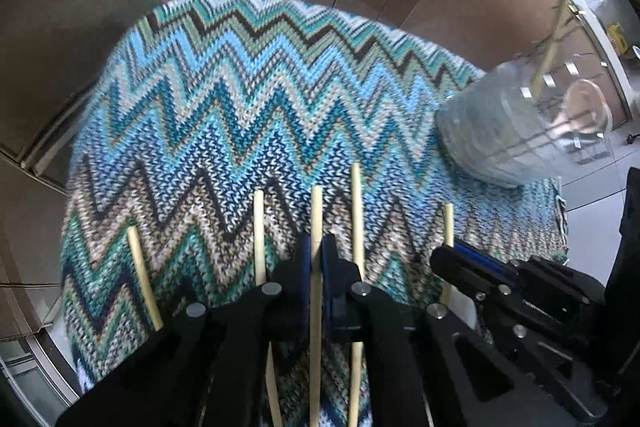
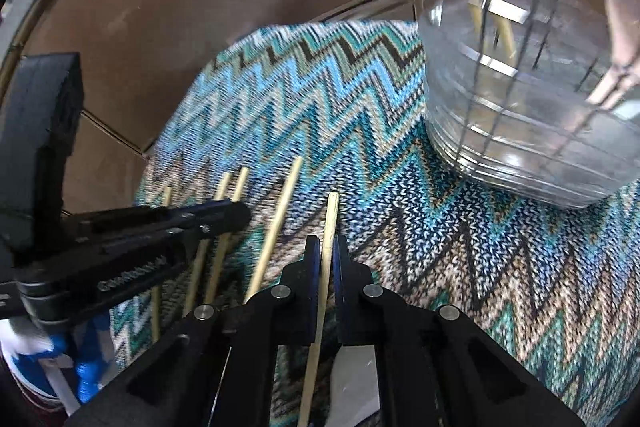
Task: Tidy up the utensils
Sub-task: 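Lift both held chopsticks and carry them over the wire holder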
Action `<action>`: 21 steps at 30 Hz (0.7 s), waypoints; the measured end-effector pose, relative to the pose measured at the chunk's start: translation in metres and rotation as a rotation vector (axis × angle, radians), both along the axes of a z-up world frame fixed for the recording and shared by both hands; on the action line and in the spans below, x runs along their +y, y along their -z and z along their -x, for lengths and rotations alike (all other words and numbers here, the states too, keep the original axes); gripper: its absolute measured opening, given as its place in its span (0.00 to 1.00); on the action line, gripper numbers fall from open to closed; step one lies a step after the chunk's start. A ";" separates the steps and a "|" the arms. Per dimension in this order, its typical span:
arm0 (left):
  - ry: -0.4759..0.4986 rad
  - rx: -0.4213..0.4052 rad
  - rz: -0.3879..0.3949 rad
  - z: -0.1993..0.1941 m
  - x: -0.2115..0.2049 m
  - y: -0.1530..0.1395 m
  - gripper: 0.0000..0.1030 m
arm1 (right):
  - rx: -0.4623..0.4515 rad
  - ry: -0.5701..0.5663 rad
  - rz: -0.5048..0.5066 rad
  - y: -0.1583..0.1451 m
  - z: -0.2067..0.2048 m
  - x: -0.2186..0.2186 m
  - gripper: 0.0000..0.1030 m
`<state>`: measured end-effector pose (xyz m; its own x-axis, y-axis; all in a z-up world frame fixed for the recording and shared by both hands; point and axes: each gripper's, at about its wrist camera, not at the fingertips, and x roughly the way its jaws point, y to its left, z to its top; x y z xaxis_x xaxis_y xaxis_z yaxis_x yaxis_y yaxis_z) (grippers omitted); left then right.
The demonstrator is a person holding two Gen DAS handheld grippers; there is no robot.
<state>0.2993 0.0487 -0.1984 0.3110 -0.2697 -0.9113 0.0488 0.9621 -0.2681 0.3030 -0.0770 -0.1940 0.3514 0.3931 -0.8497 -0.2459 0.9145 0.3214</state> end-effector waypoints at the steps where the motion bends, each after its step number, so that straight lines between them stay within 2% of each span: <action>1: -0.003 -0.016 -0.001 0.005 0.001 -0.006 0.05 | -0.023 0.003 -0.015 -0.009 0.006 -0.001 0.06; 12: -0.035 -0.240 0.049 0.075 0.021 -0.084 0.05 | -0.245 0.013 -0.111 -0.081 0.085 -0.024 0.05; 21: -0.053 -0.353 0.063 0.125 0.027 -0.121 0.05 | -0.364 0.035 -0.130 -0.124 0.147 -0.041 0.05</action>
<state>0.1738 0.0758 -0.0770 0.6188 -0.2969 -0.7273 0.0997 0.9480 -0.3022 0.1561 -0.1176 -0.0705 0.6363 0.4718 -0.6103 -0.3344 0.8817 0.3329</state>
